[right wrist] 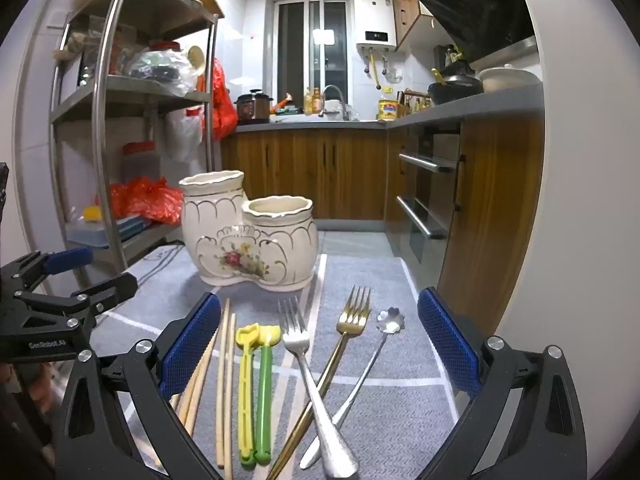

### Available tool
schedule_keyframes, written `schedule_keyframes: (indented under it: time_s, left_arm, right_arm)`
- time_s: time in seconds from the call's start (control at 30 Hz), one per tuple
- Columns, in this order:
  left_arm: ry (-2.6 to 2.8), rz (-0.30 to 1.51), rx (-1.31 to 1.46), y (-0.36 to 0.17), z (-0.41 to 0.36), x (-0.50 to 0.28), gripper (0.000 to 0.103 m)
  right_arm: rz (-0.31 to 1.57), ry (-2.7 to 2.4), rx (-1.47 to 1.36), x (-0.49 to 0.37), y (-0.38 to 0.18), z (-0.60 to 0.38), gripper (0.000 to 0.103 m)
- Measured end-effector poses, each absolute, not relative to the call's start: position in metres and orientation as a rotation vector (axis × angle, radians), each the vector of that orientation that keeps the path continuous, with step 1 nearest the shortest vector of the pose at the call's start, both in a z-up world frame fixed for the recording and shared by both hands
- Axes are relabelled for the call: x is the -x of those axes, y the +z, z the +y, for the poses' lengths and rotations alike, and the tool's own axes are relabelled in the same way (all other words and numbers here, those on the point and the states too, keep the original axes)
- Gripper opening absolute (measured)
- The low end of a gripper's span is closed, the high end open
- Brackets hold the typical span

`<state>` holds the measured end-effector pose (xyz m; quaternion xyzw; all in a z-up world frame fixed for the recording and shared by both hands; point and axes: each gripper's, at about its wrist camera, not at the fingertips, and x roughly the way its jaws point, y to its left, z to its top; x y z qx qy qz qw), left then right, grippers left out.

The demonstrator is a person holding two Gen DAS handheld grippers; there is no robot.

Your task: Organize utensils

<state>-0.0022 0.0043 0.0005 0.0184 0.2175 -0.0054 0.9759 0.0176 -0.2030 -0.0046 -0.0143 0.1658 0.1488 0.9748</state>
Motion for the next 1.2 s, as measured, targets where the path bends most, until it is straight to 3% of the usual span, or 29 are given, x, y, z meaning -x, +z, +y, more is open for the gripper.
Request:
schedule_keyframes:
  time_s: [1.2]
  left_arm:
    - [-0.005,0.441,-0.048,0.0003,0.0051,0.002,0.098]
  right_arm:
    - [0.34,0.298,0.036,-0.0173,-0.0077,-0.2033,0.098]
